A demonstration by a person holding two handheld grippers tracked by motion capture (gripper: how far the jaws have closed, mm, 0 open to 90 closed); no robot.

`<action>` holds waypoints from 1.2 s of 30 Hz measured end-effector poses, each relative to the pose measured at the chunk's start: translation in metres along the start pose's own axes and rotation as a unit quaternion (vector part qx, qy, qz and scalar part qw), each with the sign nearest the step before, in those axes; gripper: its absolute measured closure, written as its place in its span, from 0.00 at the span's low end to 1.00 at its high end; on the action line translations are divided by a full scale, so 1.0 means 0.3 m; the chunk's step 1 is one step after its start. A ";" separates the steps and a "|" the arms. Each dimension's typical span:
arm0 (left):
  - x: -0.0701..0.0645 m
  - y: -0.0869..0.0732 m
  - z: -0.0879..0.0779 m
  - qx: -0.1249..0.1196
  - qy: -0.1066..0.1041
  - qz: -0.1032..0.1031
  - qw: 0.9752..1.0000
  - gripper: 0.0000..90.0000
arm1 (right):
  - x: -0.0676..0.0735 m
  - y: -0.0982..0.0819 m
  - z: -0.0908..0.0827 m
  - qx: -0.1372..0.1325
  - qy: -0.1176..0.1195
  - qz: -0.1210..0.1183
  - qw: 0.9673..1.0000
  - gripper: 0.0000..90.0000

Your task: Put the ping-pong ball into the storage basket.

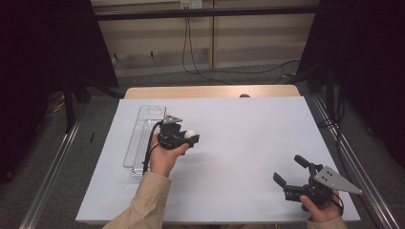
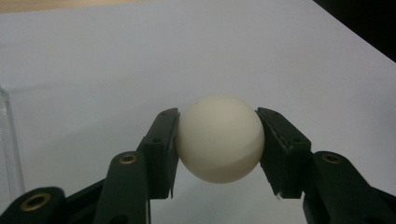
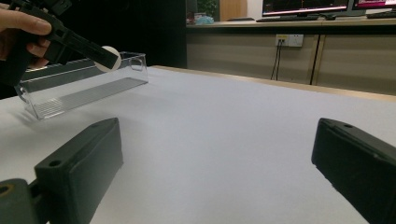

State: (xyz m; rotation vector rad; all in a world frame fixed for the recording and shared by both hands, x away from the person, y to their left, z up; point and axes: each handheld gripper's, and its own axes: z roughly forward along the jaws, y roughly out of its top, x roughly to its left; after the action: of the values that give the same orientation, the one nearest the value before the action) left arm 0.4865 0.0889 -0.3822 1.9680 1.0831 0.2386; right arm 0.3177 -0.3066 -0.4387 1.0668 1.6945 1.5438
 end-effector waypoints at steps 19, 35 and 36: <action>0.008 -0.001 -0.012 -0.003 0.002 -0.002 1.000 0.57 | 0.000 0.000 0.001 0.000 0.001 0.000 1.000 0.02; 0.016 0.000 -0.025 -0.007 0.008 -0.005 1.000 0.57 | 0.001 0.001 0.000 0.000 0.002 0.001 1.000 0.02; 0.016 0.000 -0.025 -0.007 0.008 -0.005 1.000 0.57 | 0.001 0.001 0.000 0.000 0.002 0.001 1.000 0.02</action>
State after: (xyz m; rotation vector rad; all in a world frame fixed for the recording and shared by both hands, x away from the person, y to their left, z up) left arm 0.4855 0.0970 -0.3787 1.9511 1.0994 0.2568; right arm 0.3177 -0.3064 -0.4385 1.0667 1.6967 1.5475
